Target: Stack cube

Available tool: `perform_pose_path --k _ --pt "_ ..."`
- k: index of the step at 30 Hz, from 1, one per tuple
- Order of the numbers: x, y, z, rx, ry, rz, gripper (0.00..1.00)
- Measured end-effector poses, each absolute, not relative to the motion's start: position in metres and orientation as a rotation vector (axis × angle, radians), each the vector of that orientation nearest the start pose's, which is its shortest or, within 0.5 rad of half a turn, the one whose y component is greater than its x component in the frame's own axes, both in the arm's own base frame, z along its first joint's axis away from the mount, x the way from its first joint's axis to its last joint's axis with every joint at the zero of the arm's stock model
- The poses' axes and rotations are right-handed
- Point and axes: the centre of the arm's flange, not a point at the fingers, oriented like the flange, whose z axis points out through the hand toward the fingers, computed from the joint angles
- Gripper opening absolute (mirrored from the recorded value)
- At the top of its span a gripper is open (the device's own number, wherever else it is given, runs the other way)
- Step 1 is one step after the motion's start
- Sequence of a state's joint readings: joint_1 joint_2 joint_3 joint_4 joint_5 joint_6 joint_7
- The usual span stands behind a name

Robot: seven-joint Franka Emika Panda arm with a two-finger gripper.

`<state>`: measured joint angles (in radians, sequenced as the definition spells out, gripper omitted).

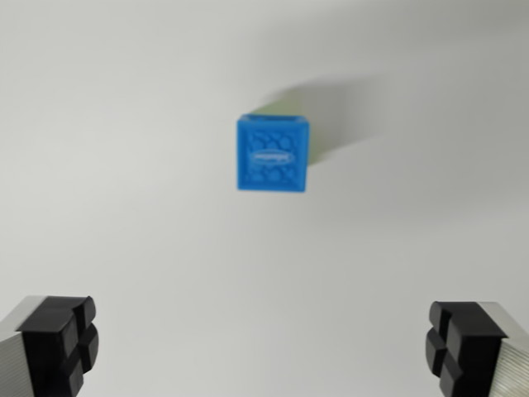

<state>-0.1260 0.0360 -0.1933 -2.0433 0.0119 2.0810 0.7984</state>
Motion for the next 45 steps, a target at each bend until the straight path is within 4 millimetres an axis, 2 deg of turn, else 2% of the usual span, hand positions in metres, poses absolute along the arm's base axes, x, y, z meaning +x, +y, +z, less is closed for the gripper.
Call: perform_pose_path --k 6,18,45 --pt "0.53 -0.174 0.443 -2.654 1.671 -0.004 1.0" --pt "0.53 -0.174 0.464 -2.653 1.672 -0.003 1.0" --pt "0.53 -0.174 0.467 -2.653 1.672 -0.002 1.0"
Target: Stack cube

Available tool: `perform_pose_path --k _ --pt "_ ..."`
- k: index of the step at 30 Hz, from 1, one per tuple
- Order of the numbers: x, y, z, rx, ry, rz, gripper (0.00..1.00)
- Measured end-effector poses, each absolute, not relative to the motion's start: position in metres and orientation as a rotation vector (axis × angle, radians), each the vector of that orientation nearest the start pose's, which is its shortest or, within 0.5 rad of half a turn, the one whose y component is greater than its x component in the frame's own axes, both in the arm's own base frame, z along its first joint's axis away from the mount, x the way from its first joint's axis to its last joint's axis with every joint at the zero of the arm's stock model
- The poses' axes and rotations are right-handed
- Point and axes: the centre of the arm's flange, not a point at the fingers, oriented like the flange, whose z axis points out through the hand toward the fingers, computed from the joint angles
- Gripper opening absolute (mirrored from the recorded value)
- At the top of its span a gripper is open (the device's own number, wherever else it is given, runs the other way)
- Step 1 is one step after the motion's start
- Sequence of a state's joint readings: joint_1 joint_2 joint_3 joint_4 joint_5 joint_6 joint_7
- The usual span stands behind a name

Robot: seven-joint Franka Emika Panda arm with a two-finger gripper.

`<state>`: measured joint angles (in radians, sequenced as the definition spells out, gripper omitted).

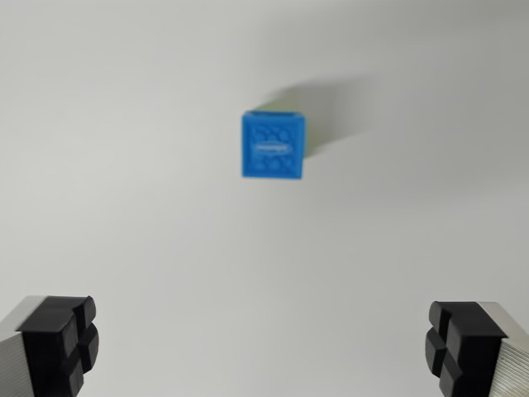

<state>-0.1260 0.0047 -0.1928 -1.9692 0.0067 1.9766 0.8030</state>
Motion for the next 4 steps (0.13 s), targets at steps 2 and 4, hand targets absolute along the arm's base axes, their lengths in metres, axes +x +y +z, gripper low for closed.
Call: perform_pose_path --k 2,4 --pt "0.5299 -0.1743 0.4672 -2.653 1.672 -0.002 1.0" --pt "0.5299 -0.1743 0.4672 -2.653 1.672 -0.002 1.0"
